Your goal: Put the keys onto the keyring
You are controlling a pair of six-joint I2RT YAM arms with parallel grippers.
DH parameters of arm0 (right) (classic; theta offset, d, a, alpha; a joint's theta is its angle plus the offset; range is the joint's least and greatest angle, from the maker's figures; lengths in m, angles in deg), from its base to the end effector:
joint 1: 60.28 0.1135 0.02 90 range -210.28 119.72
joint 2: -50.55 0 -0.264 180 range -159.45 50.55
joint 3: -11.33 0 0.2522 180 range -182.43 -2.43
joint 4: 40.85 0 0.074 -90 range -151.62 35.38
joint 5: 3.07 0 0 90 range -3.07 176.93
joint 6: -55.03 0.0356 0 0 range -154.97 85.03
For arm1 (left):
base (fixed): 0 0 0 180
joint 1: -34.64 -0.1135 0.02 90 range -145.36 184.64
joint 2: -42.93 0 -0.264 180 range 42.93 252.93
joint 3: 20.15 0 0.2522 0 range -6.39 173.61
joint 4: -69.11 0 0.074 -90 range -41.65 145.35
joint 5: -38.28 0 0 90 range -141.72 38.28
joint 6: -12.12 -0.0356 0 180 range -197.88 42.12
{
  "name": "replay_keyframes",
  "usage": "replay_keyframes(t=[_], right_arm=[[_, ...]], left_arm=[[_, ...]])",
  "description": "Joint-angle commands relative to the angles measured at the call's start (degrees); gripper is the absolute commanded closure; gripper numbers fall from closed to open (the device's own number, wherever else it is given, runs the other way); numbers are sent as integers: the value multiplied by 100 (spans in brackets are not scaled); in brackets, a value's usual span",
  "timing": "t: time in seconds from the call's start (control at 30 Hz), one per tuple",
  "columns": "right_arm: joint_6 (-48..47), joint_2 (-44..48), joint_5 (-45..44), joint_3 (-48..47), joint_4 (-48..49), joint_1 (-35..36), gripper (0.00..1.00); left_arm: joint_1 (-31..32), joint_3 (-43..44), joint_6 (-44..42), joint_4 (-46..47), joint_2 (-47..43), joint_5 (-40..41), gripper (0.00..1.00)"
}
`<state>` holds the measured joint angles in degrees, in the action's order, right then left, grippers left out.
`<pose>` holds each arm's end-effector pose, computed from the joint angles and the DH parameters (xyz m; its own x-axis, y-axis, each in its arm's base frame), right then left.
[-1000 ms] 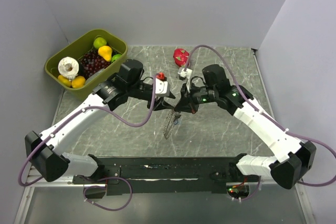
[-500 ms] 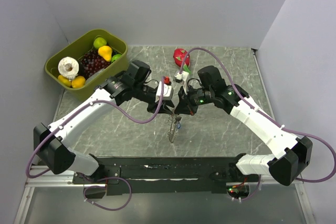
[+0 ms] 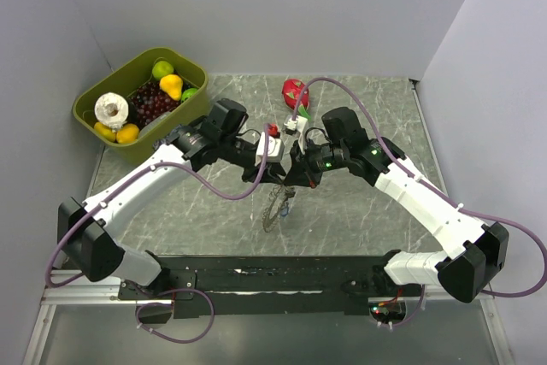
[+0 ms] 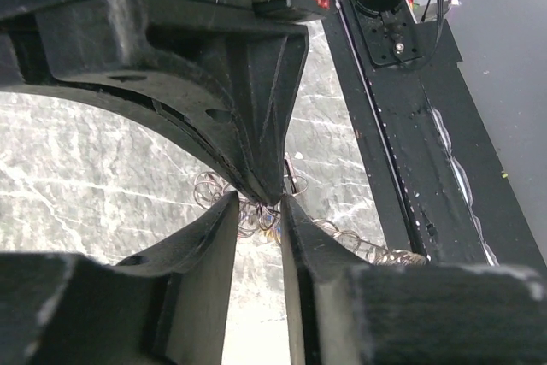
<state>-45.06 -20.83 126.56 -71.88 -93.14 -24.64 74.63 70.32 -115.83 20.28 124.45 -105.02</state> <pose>0.1978 0.1698 0.3496 -0.3715 -0.4324 -0.8216 -0.9225 0.2716 0.2742 0.2140 -0.2168 0.3528 0.1387 0.3633 -0.9213 0.9767 -0.2041 0.0665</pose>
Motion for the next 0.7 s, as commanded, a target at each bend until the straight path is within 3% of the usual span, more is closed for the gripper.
replay_keyframes(t=[0.0, 0.27, 0.4, 0.6, 0.67], right_arm=[[33, 203, 97, -236, 363, 31, 100], [33, 229, 106, -227, 381, 31, 100], [33, 229, 106, -218, 389, 31, 100], [77, 273, -8, -174, 459, 31, 100], [103, 343, -131, -148, 495, 31, 92]], left_arm=[[9, 116, -159, -96, 127, -234, 70], [9, 152, -309, -334, 251, -128, 75], [9, 195, -265, -325, 277, -111, 99], [9, 205, -134, -168, 260, -207, 99], [9, 21, -2, 104, 146, -199, 99]])
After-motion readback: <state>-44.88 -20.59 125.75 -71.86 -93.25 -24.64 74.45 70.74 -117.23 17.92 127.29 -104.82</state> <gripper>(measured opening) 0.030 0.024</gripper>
